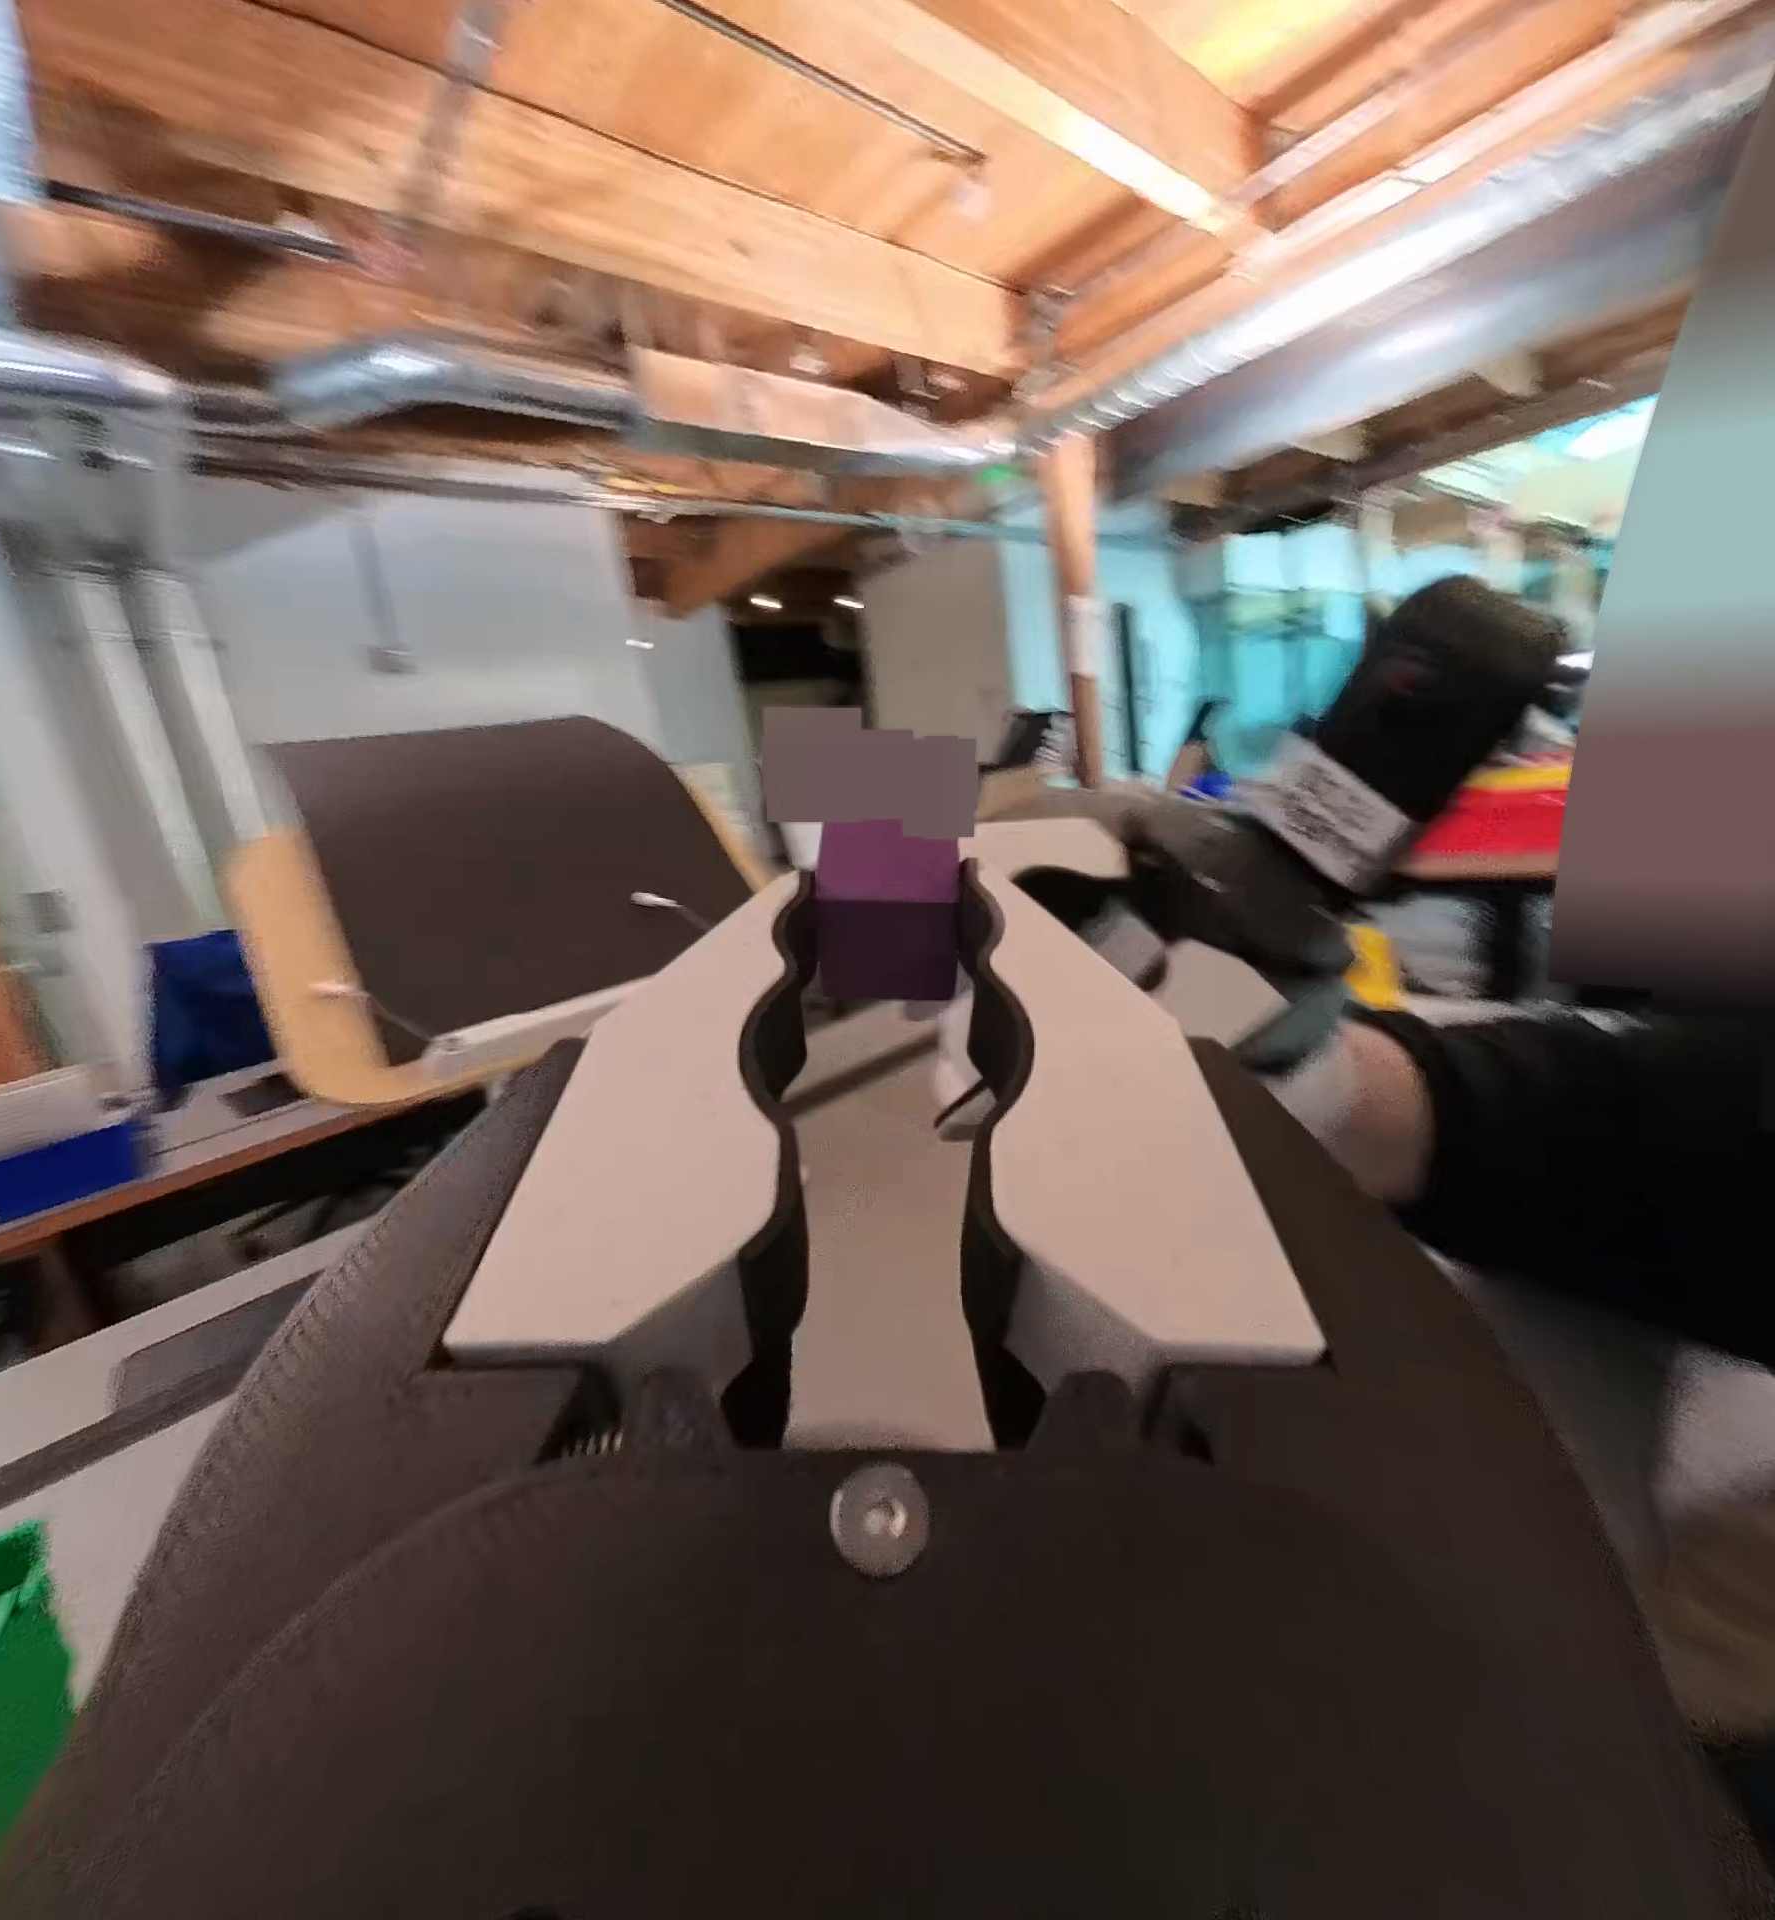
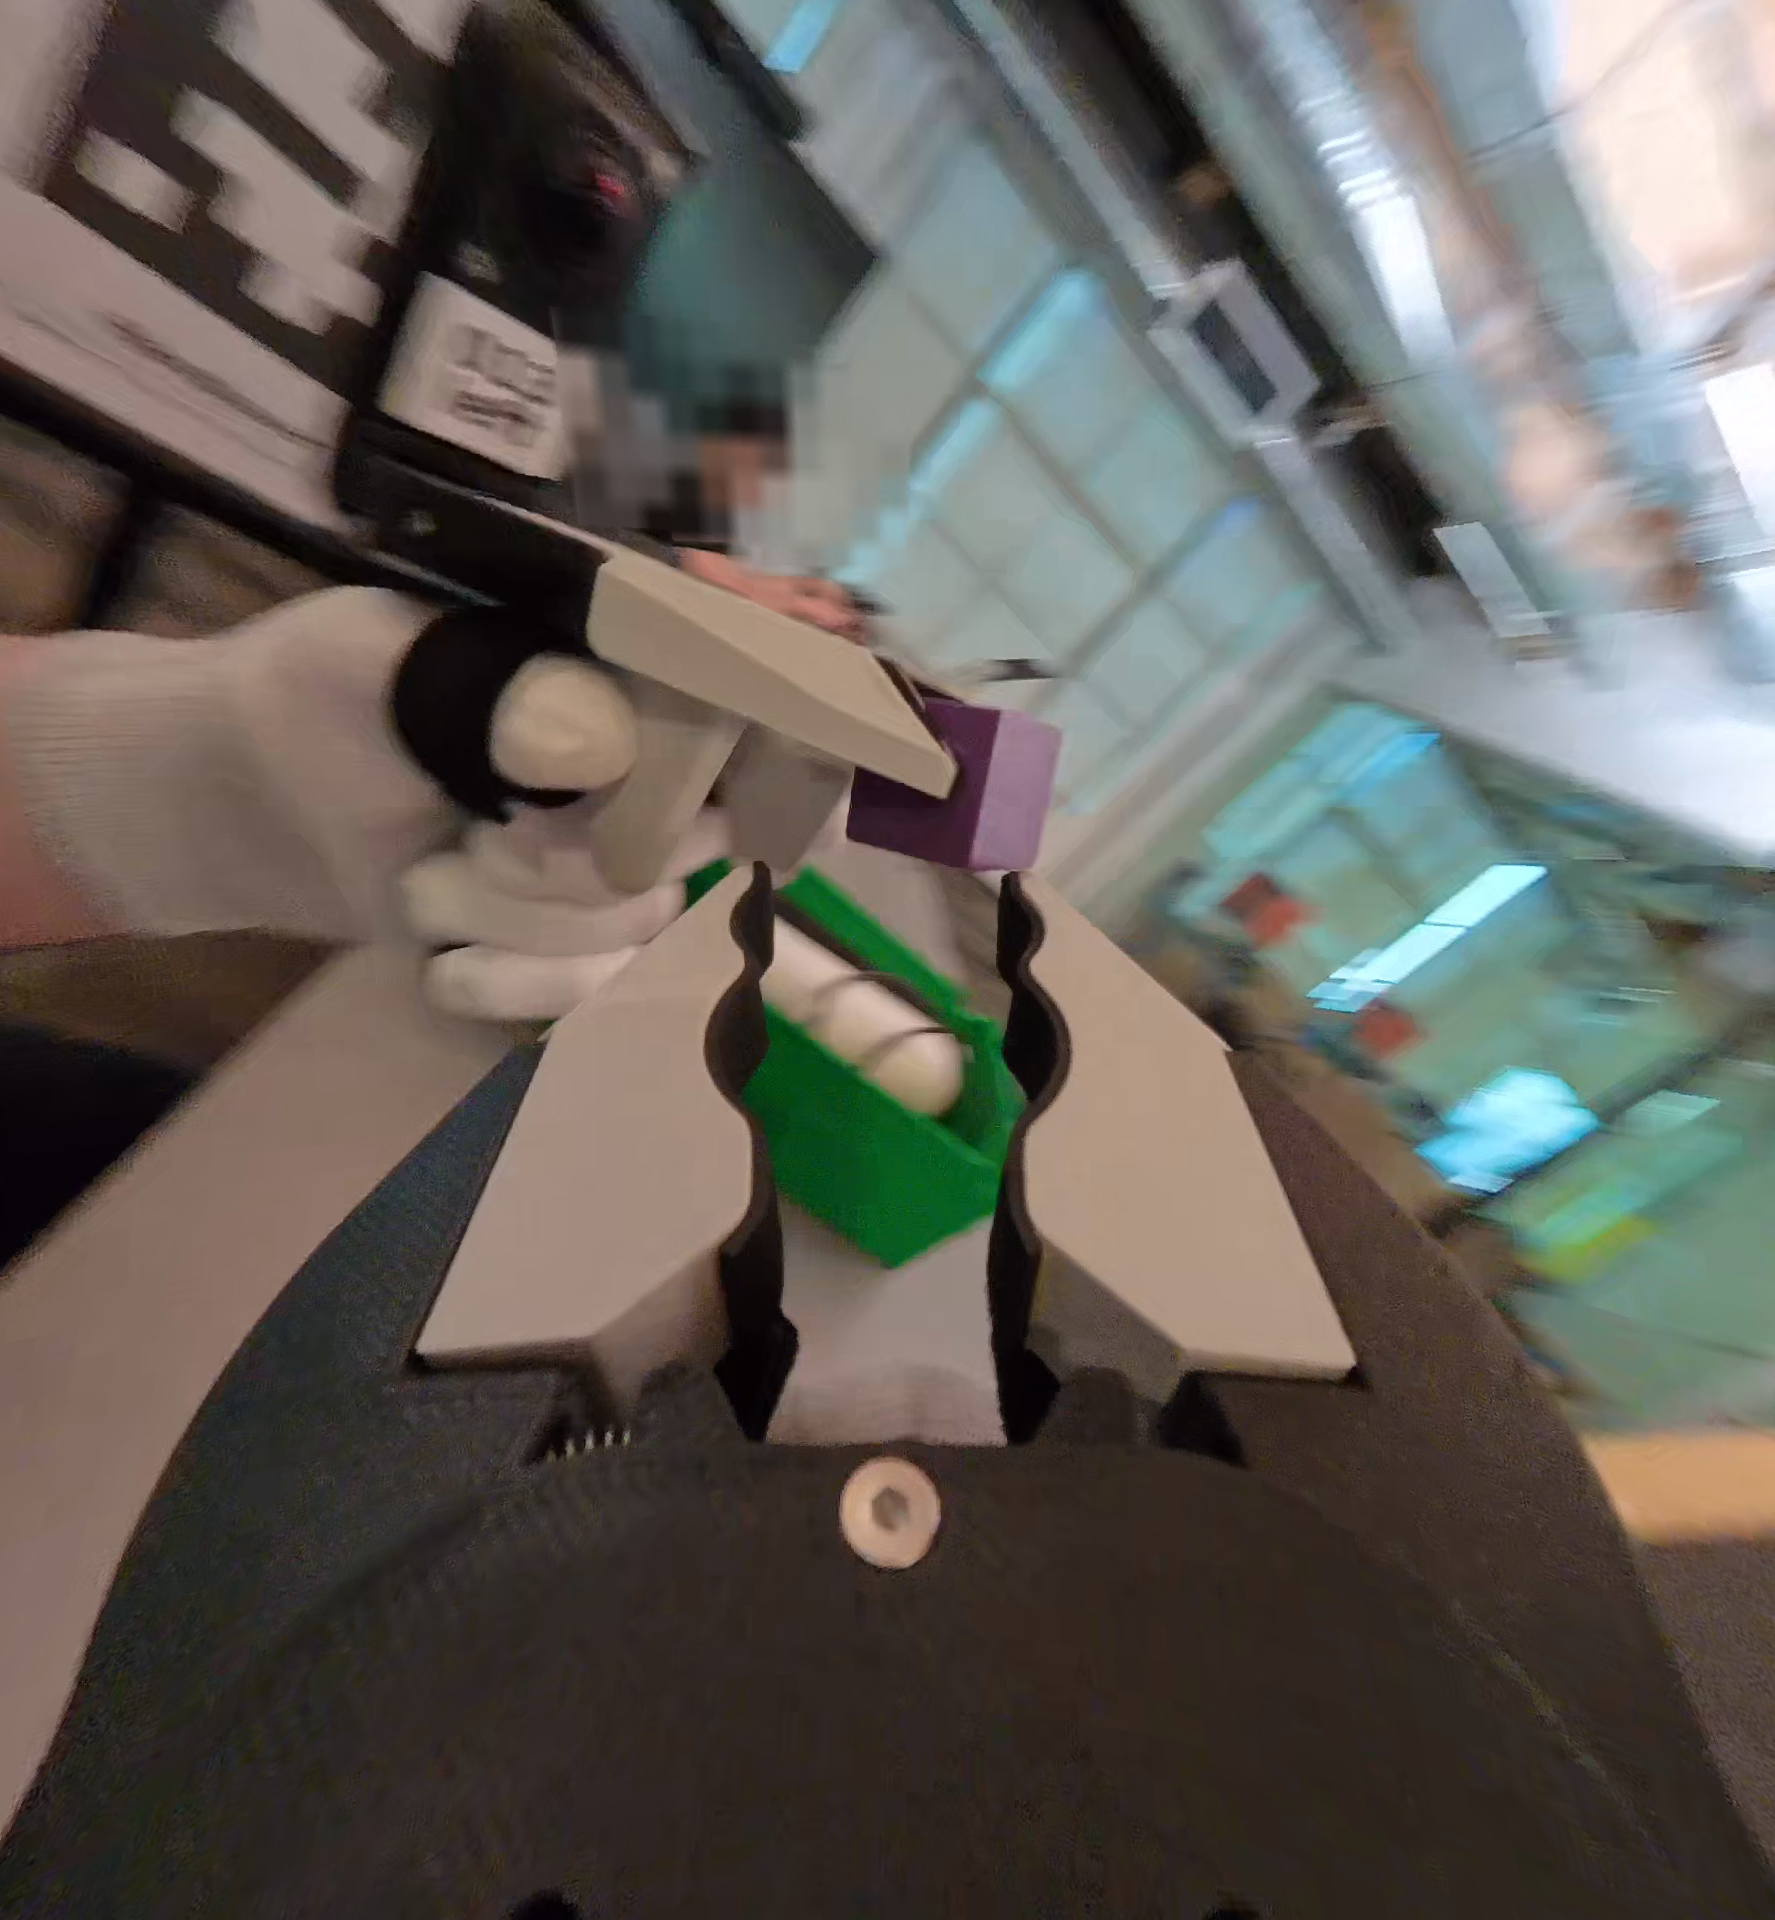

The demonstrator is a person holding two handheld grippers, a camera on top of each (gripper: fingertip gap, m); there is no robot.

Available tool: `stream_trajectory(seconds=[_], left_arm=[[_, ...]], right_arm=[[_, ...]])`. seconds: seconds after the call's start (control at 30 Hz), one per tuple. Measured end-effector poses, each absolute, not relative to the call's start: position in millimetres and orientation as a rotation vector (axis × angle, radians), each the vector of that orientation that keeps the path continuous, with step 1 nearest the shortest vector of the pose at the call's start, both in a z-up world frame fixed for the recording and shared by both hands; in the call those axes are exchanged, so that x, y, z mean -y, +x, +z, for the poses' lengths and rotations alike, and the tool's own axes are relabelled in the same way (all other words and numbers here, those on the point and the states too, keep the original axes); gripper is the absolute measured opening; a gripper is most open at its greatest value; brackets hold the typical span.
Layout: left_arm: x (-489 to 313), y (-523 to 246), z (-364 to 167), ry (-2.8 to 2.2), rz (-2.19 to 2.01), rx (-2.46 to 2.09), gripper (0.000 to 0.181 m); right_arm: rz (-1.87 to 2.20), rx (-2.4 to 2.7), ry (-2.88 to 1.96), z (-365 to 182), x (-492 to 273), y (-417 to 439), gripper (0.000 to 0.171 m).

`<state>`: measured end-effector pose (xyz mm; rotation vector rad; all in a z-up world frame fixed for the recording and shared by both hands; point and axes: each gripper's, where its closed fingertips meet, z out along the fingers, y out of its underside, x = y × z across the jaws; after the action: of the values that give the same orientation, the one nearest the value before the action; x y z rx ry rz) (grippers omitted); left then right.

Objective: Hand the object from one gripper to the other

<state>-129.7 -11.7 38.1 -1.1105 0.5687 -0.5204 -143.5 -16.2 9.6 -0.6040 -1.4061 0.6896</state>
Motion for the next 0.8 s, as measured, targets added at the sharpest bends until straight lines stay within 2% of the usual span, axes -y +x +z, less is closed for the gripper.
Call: stream_trajectory(seconds=[0.17,0.33,0.8], left_arm=[[45.0,-126.6,21.6,-1.074,-0.639,-0.808,0.025],[46.6,-115.2,0.3,-1.129,-0.644,-0.925,0.025],[42.6,-120.3,-7.3,-1.145,-0.585,-0.936,0.025]], right_arm=[[1.067,1.602,-0.679,-2.3,38.3,-136.2,0.040],[1.071,1.682,-0.678,-18.4,52.1,-141.0,0.034],[1.090,1.704,-0.716,-26.5,51.8,-144.3,0.027]])
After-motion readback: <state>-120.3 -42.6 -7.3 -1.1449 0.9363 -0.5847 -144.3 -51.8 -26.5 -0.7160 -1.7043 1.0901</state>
